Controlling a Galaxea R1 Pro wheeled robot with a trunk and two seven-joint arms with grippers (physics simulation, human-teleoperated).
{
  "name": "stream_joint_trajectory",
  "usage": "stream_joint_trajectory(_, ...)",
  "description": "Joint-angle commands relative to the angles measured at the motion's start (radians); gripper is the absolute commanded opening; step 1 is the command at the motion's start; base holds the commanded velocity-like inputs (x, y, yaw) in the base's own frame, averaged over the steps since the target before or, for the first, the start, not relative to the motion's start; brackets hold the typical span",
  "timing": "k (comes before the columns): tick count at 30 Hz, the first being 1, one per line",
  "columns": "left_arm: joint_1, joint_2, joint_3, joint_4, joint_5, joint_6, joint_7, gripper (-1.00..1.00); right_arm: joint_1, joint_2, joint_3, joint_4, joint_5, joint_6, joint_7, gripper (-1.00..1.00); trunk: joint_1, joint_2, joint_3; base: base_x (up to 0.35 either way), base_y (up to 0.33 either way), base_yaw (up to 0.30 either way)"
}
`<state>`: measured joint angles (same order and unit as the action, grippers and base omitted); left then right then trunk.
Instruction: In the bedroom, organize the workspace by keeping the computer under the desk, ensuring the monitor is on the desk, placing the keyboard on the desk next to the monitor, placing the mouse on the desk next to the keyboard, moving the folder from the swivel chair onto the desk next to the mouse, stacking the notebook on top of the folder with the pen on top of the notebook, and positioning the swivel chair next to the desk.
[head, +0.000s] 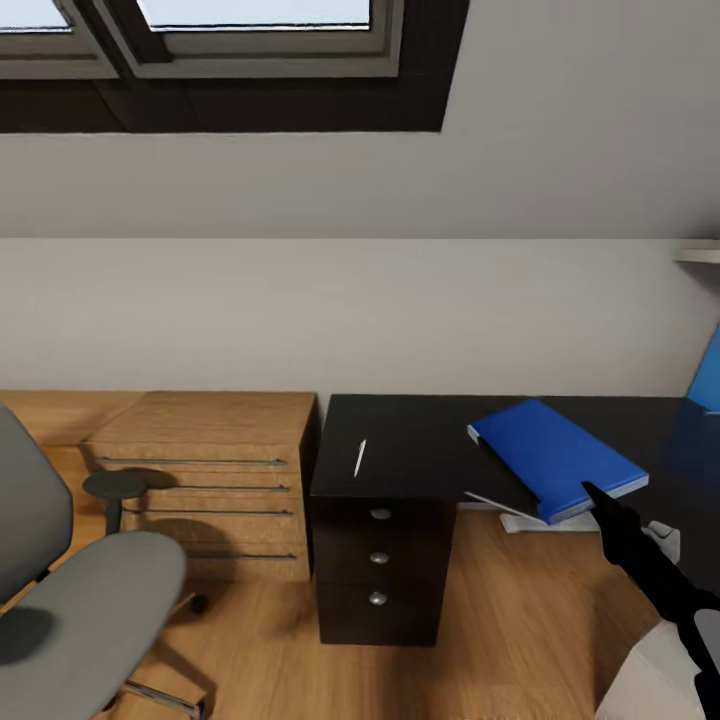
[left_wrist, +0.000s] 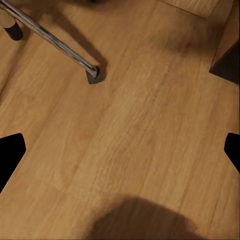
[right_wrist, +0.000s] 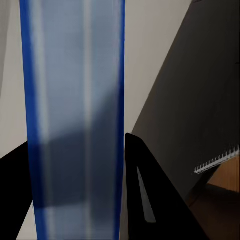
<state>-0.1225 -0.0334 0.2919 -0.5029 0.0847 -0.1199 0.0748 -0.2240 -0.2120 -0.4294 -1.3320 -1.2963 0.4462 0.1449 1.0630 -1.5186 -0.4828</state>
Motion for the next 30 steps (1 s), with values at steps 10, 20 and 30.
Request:
stream_joint_trajectory(10, 0.0, -0.002, 0.001, 0.0, 0.009, -0.003, 0.0, 1.0, -0.001, 0.0, -0.002, 0.001, -0.005, 0.006, 0.001, -1.0, 0.0, -0.001, -0.001, 0.0, 0.0, -0.3)
stream_joint_trajectory(20, 0.0, -0.003, 0.001, 0.0, 0.009, -0.003, 0.0, 1.0, -0.001, 0.0, -0.002, 0.001, -0.005, 0.006, 0.002, -1.0, 0.0, -0.001, -0.001, 0.0, 0.0, -0.3)
stream_joint_trajectory(30, 0.0, -0.003, 0.001, 0.0, 0.009, -0.003, 0.0, 1.0, -0.002, 0.001, 0.0, 0.025, -0.007, -0.013, 0.007, -1.0, 0.0, -0.001, -0.001, 0.0, 0.0, -0.278)
